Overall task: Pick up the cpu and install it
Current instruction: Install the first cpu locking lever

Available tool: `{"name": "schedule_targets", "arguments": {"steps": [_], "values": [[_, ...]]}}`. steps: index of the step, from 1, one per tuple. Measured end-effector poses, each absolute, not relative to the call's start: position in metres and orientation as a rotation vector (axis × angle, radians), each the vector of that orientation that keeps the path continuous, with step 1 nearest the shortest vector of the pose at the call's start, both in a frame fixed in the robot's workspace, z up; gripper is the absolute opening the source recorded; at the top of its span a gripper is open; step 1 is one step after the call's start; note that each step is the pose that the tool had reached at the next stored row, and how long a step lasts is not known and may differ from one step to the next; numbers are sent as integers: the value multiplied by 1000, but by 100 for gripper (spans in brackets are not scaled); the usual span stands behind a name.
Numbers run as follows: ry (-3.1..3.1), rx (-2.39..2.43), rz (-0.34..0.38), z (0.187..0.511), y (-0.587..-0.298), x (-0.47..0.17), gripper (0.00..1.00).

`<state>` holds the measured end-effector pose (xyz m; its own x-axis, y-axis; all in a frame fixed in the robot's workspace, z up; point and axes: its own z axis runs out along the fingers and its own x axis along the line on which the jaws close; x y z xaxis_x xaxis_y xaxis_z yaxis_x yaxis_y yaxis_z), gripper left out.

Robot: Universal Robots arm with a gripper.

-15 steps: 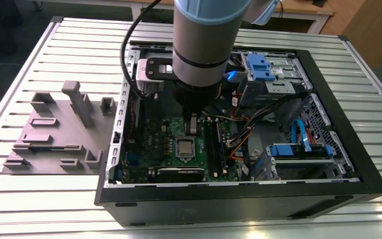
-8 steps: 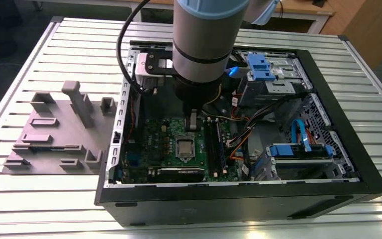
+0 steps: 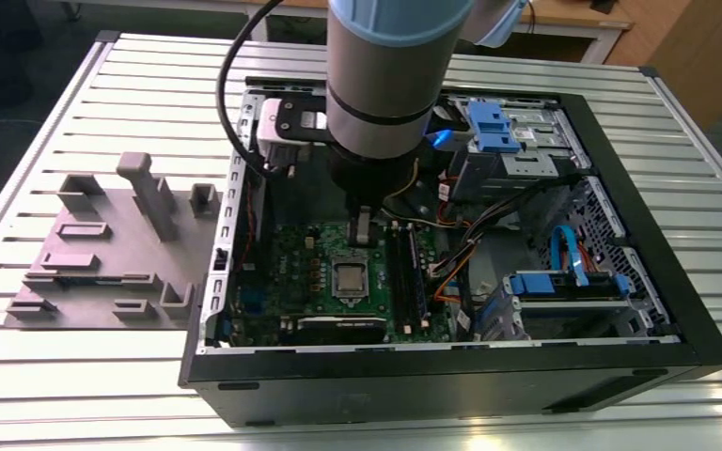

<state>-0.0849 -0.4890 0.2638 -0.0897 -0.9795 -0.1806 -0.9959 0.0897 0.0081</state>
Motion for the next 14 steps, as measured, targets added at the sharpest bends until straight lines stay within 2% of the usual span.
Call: {"name": "schedule_targets", "arguments": {"steps": [14], "values": [[2238, -2003, 195, 257, -469, -83, 10]]}}
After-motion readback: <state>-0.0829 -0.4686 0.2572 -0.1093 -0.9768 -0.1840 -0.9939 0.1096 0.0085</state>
